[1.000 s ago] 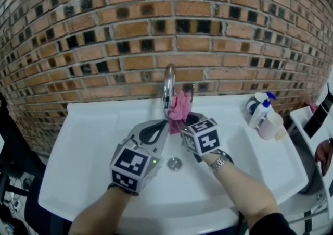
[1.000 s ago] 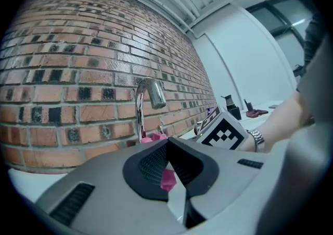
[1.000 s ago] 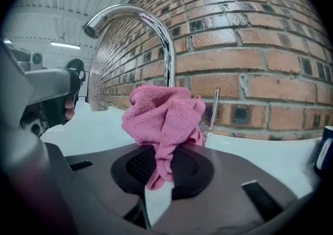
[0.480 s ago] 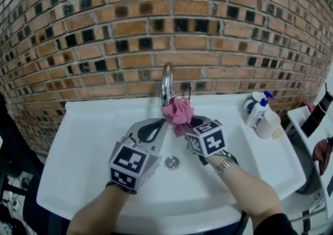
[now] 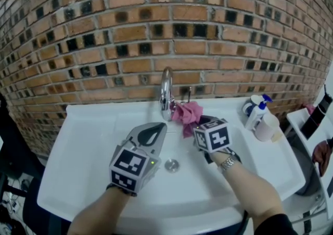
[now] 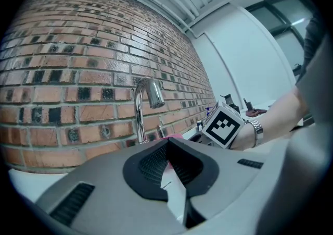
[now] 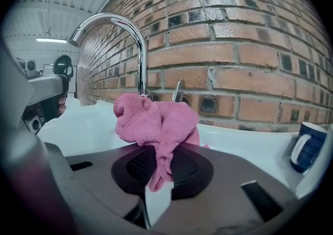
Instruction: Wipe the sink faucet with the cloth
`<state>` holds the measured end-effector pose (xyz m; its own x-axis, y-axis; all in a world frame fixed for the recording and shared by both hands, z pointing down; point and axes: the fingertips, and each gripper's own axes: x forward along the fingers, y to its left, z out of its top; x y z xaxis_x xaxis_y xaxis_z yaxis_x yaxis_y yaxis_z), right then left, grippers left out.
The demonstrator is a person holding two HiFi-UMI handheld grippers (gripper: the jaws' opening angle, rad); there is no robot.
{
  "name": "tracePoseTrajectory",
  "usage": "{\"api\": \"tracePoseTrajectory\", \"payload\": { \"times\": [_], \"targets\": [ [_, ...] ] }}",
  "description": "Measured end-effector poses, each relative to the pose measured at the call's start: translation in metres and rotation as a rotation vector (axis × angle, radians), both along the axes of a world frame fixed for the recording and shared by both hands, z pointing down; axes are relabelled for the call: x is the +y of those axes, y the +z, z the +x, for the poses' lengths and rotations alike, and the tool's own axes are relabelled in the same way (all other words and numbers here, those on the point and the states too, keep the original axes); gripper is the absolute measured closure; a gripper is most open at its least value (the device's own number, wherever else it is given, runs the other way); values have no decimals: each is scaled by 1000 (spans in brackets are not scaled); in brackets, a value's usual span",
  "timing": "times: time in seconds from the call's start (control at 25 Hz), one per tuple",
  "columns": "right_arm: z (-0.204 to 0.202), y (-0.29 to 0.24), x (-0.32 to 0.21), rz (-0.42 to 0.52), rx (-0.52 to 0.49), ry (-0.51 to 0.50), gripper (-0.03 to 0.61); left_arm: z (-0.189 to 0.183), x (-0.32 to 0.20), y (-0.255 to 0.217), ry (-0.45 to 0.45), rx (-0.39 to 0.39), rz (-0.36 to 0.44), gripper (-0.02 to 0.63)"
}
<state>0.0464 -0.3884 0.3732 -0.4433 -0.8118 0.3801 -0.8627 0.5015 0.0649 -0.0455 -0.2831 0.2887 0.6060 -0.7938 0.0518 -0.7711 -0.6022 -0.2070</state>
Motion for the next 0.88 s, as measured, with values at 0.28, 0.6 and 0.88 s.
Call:
{"api": "tracePoseTrajectory", "payload": {
  "times": [0.28, 0.6, 0.88],
  "targets": [
    [5, -10, -11, 39, -5, 29, 532, -1, 0, 0, -3, 7, -1, 612],
    [4, -54, -24, 154, -18, 40, 532, -5, -3, 0, -9, 13, -4, 612],
    [-1, -76, -14, 218, -30, 15, 532, -6, -3, -3, -11, 38, -4, 612]
  ]
}}
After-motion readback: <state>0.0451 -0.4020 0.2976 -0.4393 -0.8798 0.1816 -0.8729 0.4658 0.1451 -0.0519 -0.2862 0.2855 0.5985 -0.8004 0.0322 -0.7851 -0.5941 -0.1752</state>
